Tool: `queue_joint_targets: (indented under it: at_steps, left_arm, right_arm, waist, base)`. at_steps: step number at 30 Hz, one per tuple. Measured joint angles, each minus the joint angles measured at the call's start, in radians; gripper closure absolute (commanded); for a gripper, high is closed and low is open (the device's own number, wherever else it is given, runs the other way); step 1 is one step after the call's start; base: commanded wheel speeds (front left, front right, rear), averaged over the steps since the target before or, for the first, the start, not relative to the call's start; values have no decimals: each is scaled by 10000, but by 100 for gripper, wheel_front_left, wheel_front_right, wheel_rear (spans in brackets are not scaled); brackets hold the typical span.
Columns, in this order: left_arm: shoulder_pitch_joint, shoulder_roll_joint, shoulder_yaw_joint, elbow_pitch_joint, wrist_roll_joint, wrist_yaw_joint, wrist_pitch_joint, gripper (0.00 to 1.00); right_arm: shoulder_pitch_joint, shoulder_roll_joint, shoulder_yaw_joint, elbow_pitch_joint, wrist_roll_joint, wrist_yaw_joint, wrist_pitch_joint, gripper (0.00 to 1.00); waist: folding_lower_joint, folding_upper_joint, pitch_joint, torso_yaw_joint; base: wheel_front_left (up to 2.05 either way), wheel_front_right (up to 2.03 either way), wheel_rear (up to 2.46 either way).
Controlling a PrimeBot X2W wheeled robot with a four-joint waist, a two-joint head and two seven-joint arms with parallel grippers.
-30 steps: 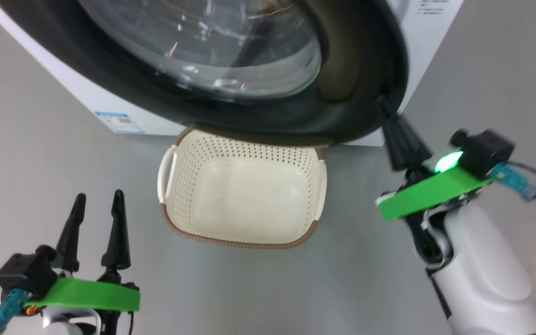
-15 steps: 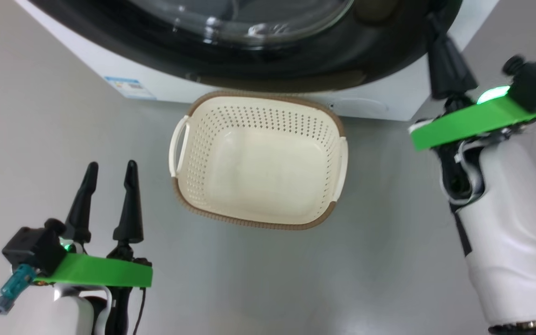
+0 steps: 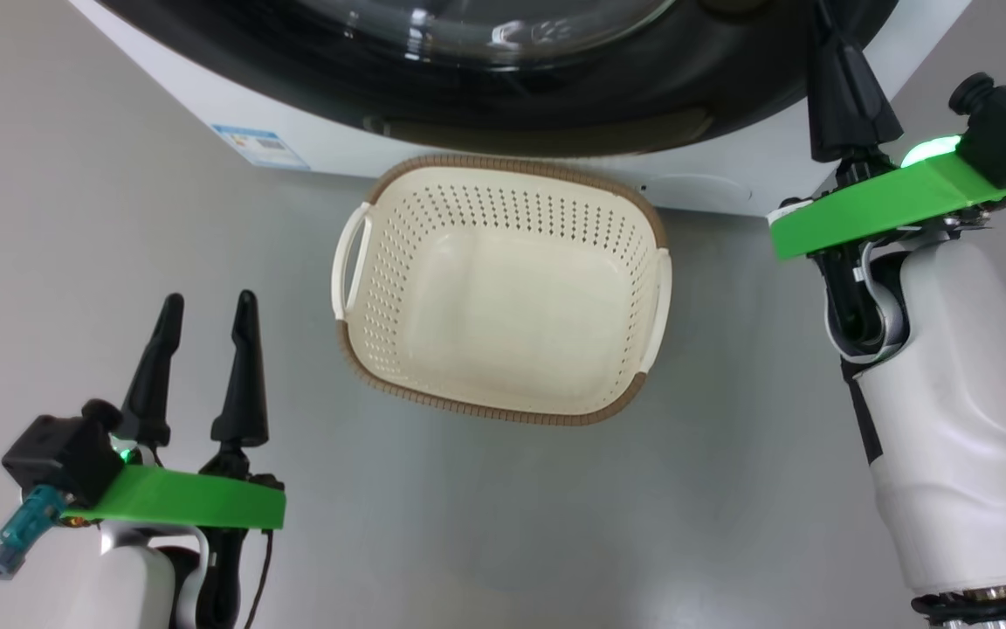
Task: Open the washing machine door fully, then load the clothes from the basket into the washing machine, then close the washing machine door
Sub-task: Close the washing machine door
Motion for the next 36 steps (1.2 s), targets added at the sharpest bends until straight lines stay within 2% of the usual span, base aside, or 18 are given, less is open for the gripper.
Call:
queue_joint_targets:
  at_steps: [2, 4, 13, 21, 36]
  left_arm:
    - [1, 6, 38, 94, 0, 0, 0, 0]
    - [8, 27, 98, 178, 0, 0, -2, 0]
    - [198, 301, 320, 669, 0, 0, 0, 0]
    - [445, 566, 403, 888, 0, 0, 0, 0]
    - [1268, 926, 616, 1106, -115, 0, 0, 0]
  right_arm:
    - [123, -13, 146, -12, 2, -10, 0, 58]
    - [435, -23, 330, -35, 8, -10, 0, 0]
    - [1894, -96, 1016, 54, 35, -12, 2, 0]
    - [2851, -188, 1101, 140, 67, -12, 2, 0]
    - [4106, -366, 1032, -155, 67, -12, 2, 0]
  waist:
    - [0, 0, -120, -30]
    - [0, 0, -252, -73]
    - [-1, 0, -888, -405]
    - [0, 0, -1358, -802]
    - [0, 0, -2198, -1992]
  base:
    - [0, 0, 0]
    - [0, 0, 0]
    - [0, 0, 0]
    - [0, 0, 0]
    - [0, 0, 0]
